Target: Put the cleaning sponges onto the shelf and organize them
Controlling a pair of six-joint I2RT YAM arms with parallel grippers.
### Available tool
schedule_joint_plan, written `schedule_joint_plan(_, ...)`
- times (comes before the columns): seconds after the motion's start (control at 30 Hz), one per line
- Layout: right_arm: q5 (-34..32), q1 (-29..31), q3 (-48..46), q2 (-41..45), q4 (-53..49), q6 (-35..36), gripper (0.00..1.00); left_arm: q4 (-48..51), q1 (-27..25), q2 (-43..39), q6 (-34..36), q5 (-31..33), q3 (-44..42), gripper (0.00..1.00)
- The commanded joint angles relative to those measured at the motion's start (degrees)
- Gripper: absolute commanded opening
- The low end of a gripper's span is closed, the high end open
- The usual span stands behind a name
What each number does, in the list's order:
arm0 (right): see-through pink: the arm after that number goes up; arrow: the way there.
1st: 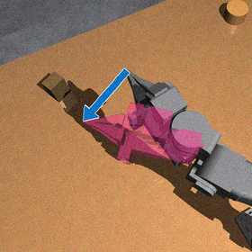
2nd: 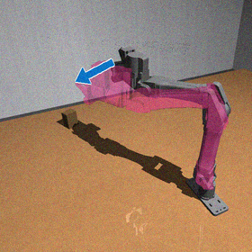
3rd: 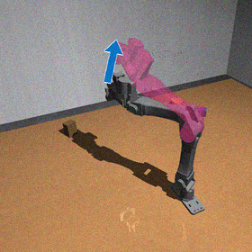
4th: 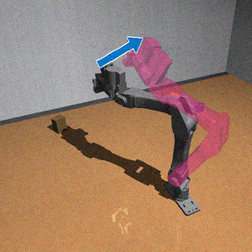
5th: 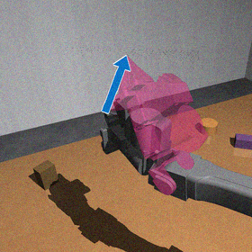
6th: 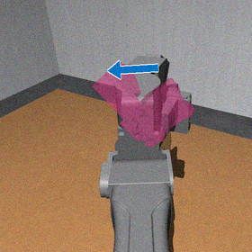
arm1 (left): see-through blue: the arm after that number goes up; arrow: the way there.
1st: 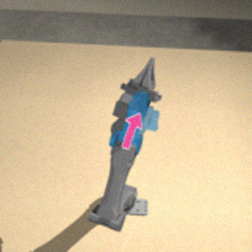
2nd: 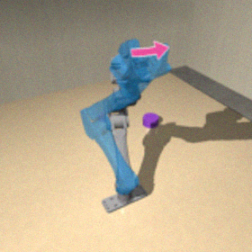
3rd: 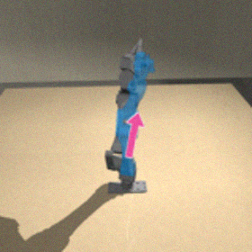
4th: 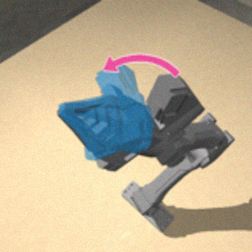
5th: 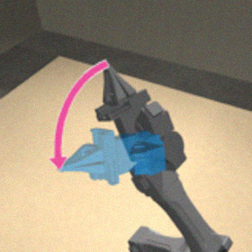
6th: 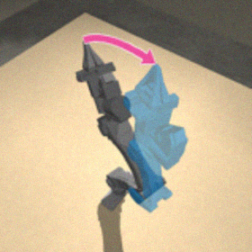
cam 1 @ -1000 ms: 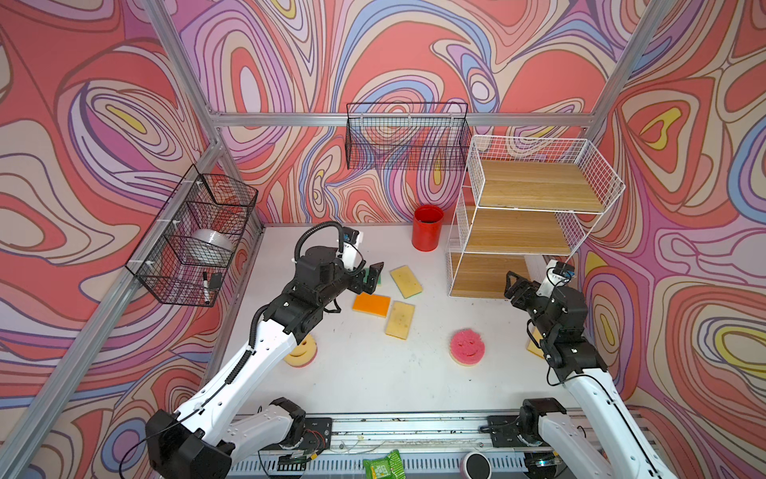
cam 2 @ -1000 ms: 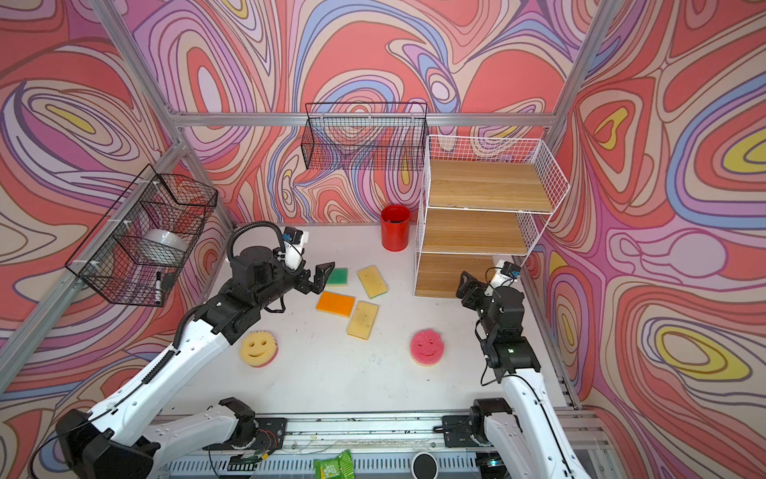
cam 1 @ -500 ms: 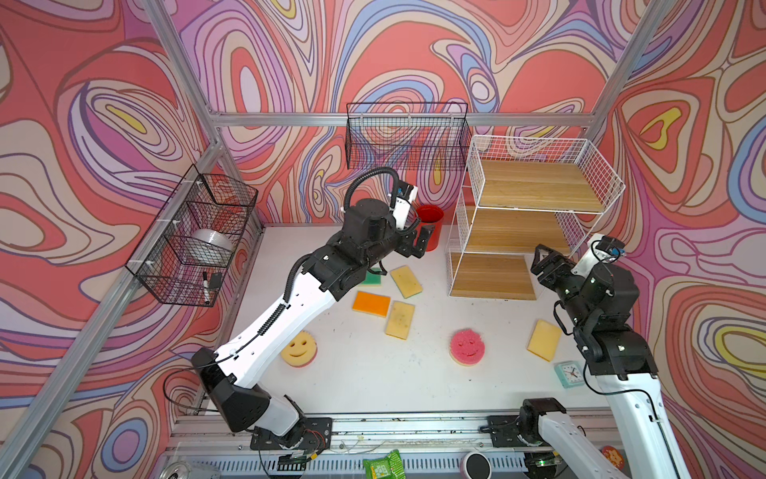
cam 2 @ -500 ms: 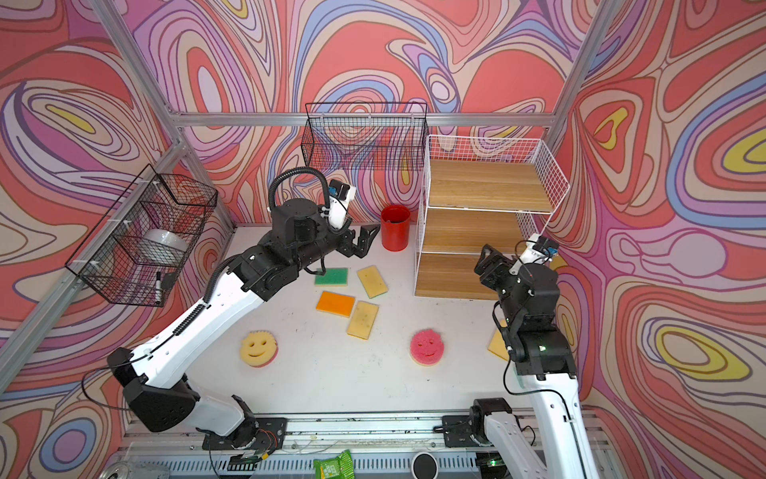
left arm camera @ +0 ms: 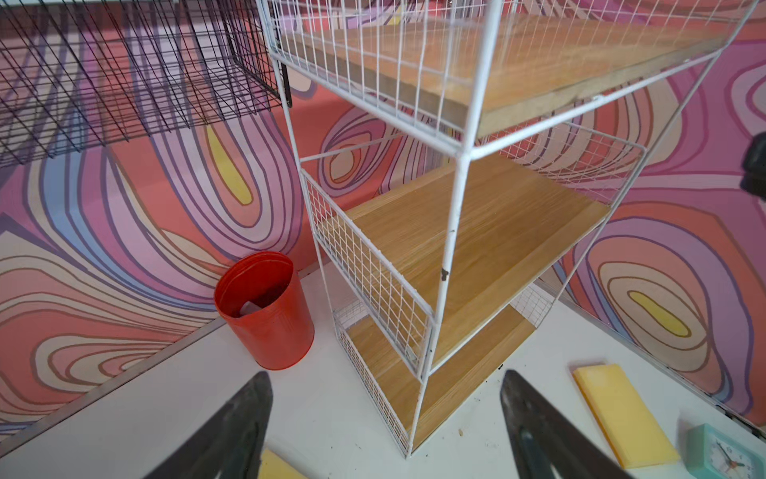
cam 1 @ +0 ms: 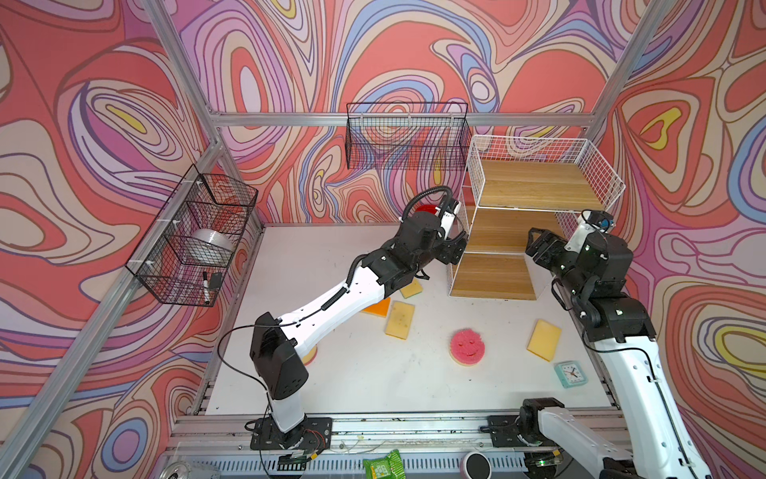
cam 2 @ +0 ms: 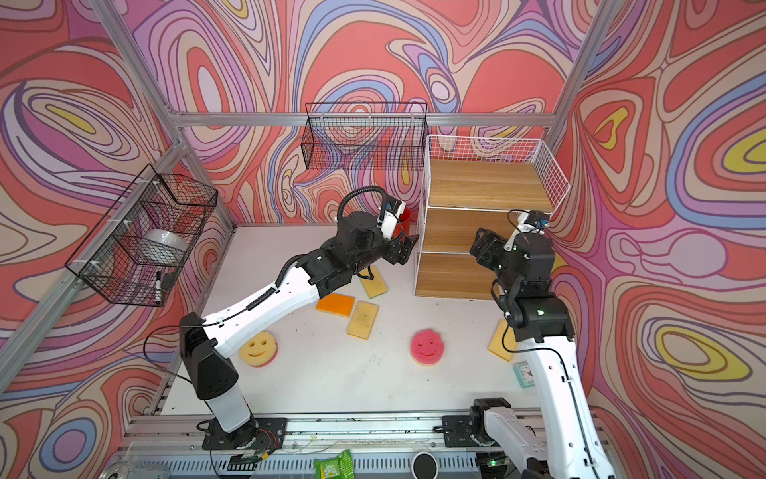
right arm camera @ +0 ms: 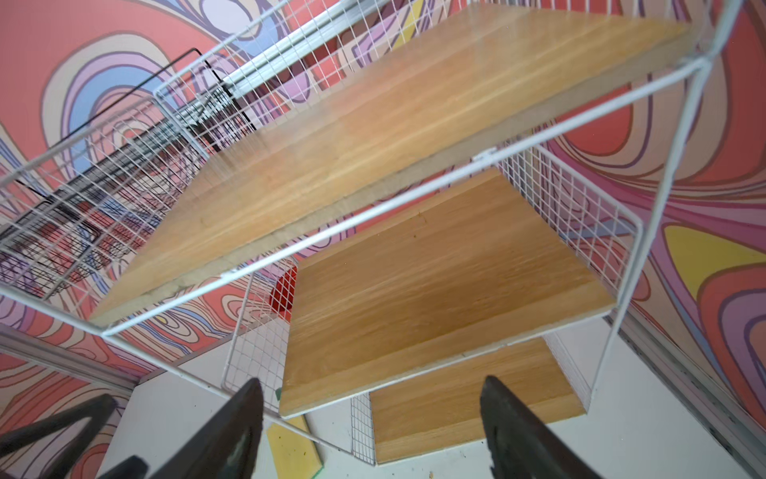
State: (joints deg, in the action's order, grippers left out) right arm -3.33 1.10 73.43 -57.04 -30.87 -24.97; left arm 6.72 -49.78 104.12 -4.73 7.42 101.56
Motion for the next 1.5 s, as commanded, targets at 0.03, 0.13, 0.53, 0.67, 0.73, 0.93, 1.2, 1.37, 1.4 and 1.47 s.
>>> schedule_joint_plan(0.03,2.26,0.08,2.63,-1.08,0.77,-0.21,0.87,-7.27,-0.97,3.22,-1.4,0.53,1.94,0.88)
schedule_joint_plan(0.13,2.62,0.13,2.95,-1.24,1.58,-0.58,0.91,-9.48,-1.17,5.36,-1.56,1.11,2.7,0.88)
schedule_joint_plan(0.53,6.21,0.13,3.04,-0.6,2.74,-1.0,0.91,-14.35,-2.98,14.01,0.55,14.34,11.19,0.69)
schedule_joint_plan(0.67,7.07,0.13,2.57,-0.02,2.96,-1.0,0.91,-17.04,-4.16,16.56,3.04,18.66,13.2,0.6)
schedule_joint_plan(0.73,7.53,0.13,2.3,0.11,3.01,-1.04,0.91,-17.01,-4.77,17.79,4.26,20.42,14.89,0.53)
schedule_joint_plan(0.93,8.91,0.13,2.19,0.02,2.79,-0.57,0.91,-19.52,-6.11,18.62,6.41,23.74,15.16,0.29)
schedule_joint_plan(1.2,10.33,0.13,4.37,-1.98,1.25,-1.3,0.94,-19.99,-6.34,18.08,7.44,26.53,15.26,0.0)
schedule_joint_plan(1.37,12.12,-0.06,6.88,-6.08,-0.88,-1.03,0.96,-20.26,-6.33,17.26,7.55,27.93,14.5,0.0)
schedule_joint_plan(1.4,12.52,-0.2,6.83,-6.46,-0.72,-1.08,0.96,-20.41,-6.32,17.1,7.78,28.15,14.31,0.0)
schedule_joint_plan(1.47,12.99,-0.27,6.55,-6.69,0.01,-1.3,0.96,-20.9,-6.31,16.76,8.34,28.52,13.81,0.0)
